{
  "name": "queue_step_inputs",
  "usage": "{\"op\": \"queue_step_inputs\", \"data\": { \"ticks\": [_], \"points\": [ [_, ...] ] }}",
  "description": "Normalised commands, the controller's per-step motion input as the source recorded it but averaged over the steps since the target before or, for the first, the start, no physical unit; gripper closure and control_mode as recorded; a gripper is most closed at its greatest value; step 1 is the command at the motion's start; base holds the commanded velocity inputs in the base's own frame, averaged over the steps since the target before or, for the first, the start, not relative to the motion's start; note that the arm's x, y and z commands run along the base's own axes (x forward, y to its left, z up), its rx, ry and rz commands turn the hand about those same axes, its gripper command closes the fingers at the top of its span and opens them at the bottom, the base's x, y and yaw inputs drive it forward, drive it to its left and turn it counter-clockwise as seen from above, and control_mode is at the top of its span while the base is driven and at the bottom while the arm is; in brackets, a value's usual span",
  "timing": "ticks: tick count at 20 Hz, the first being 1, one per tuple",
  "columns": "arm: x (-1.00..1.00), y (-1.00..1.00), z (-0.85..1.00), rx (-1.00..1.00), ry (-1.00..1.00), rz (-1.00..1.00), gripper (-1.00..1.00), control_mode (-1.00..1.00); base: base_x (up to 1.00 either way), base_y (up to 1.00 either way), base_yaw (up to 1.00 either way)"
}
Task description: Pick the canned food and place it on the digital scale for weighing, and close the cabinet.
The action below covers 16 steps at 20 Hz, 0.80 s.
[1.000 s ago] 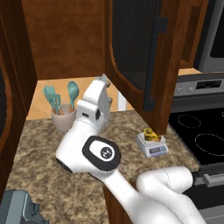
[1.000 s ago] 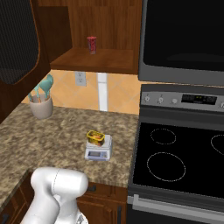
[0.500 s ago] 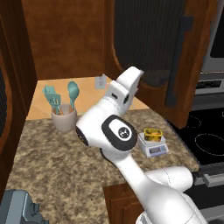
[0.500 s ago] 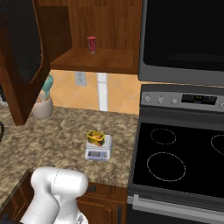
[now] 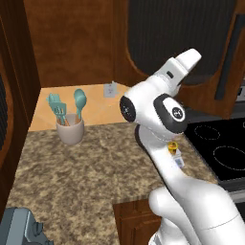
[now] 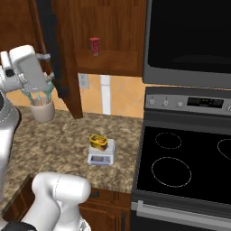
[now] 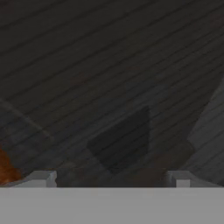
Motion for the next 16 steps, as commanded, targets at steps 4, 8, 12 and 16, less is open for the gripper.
{"op": "queue_step_inputs", "data": {
  "ticks": [4,8,12,16],
  "points": [
    [1.0,-0.51,-0.37,0.11,0.18,0.17,-1.0,-1.0,0.0,0.0,0.0],
    [1.0,-0.54,-0.48,0.15,0.12,0.25,-1.0,-1.0,0.0,0.0,0.0],
    [1.0,-0.5,-0.12,0.19,0.02,0.27,-1.0,-1.0,0.0,0.0,0.0],
    [1.0,-0.48,-0.22,0.21,0.0,0.24,-1.0,-1.0,0.0,0.0,0.0]
  ]
}}
